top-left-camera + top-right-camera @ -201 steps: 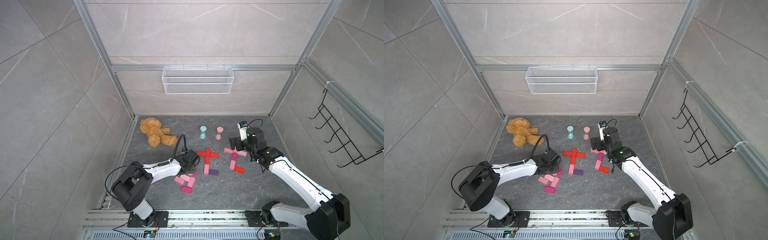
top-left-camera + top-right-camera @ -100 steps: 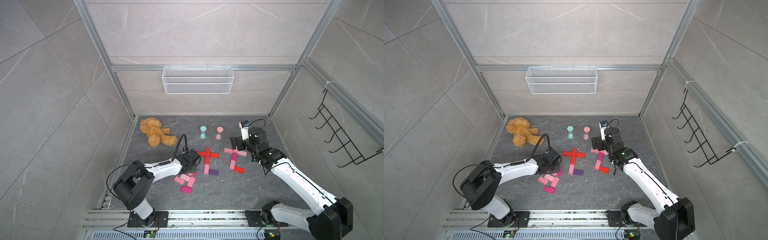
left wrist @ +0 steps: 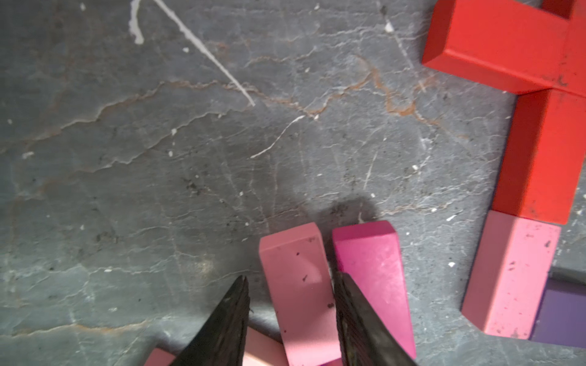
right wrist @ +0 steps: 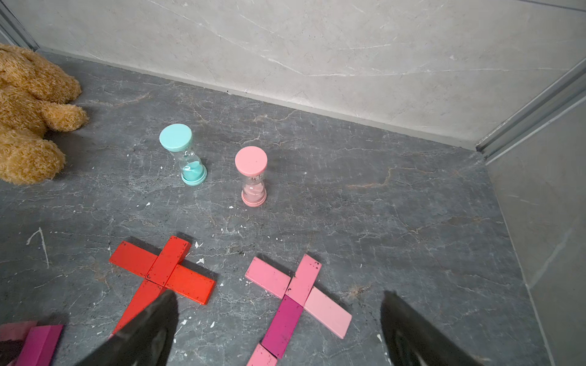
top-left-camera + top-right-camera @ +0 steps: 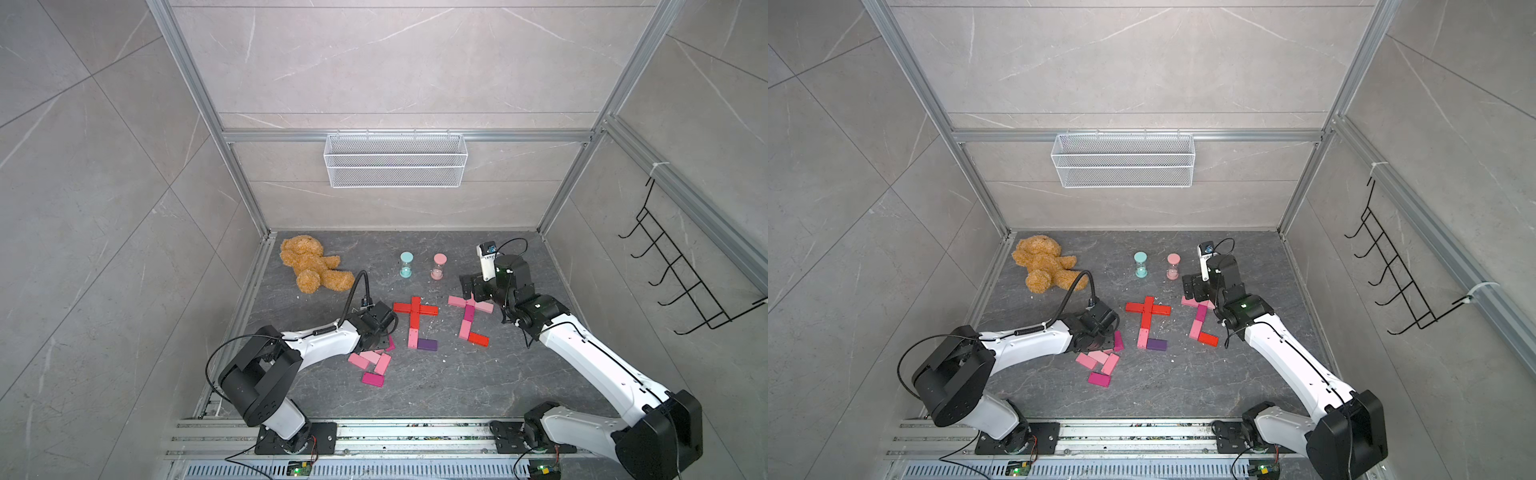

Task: Assemble the letter t with building blocks
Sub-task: Pick up the building block from the center of the board.

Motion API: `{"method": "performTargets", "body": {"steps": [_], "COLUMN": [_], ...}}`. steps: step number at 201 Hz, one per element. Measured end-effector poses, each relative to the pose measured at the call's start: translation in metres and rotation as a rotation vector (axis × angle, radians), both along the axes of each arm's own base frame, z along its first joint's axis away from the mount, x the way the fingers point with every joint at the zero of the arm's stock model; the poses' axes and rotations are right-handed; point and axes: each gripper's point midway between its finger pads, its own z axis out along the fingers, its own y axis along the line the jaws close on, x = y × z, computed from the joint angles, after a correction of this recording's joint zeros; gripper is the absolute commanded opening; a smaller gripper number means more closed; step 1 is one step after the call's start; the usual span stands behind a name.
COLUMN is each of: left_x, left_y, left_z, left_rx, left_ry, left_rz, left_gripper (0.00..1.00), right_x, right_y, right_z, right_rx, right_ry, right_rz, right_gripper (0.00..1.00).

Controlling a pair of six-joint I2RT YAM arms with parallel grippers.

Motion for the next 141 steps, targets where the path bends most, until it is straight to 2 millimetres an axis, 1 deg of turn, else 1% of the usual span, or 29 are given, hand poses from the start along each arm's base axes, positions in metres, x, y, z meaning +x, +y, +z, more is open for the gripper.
{"method": "performTargets", "body": {"steps": [20, 48, 67, 85, 96, 127, 141], "left_x": [-0.008, -0.008, -0.008, -0.008, -0.008, -0.004, 0.000], "left_y": [0.008, 0.008, 0.008, 0.008, 0.008, 0.010, 0.014], "left_z": [-0.008, -0.008, -0.008, -0.008, -0.008, -0.007, -0.007], "left_rx": [0.026, 0.026, 0.026, 0.028, 0.029, 0.031, 0.032], "left_ry": [0.026, 0.025, 0.026, 0.028, 0.028, 0.029, 0.030], "left_rz": [0.002, 0.002, 0.002, 0.002, 0.002, 0.001, 0.005], "left_gripper": [0.46, 0.46, 0.42, 0.35, 0.33, 0.29, 0.28], "right_x": [0.000, 0.001, 0.000, 0.001, 0.000, -0.001, -0.001], "right_y": [0.000, 0.000, 0.000, 0.000, 0.000, 0.000, 0.000], "right_z": [-0.001, -0.002, -0.004, -0.005, -0.007, -0.011, -0.011], "right_rx": [-0.001, -0.003, -0.005, -0.006, -0.009, -0.013, -0.014], "right_ry": [0.002, 0.006, 0.012, 0.015, 0.021, 0.037, 0.042], "right_rz": [0.000, 0.000, 0.000, 0.000, -0.001, -0.002, -0.001], "right_gripper": [1.00, 1.00, 1.00, 0.99, 0.99, 0.97, 0.96]}}
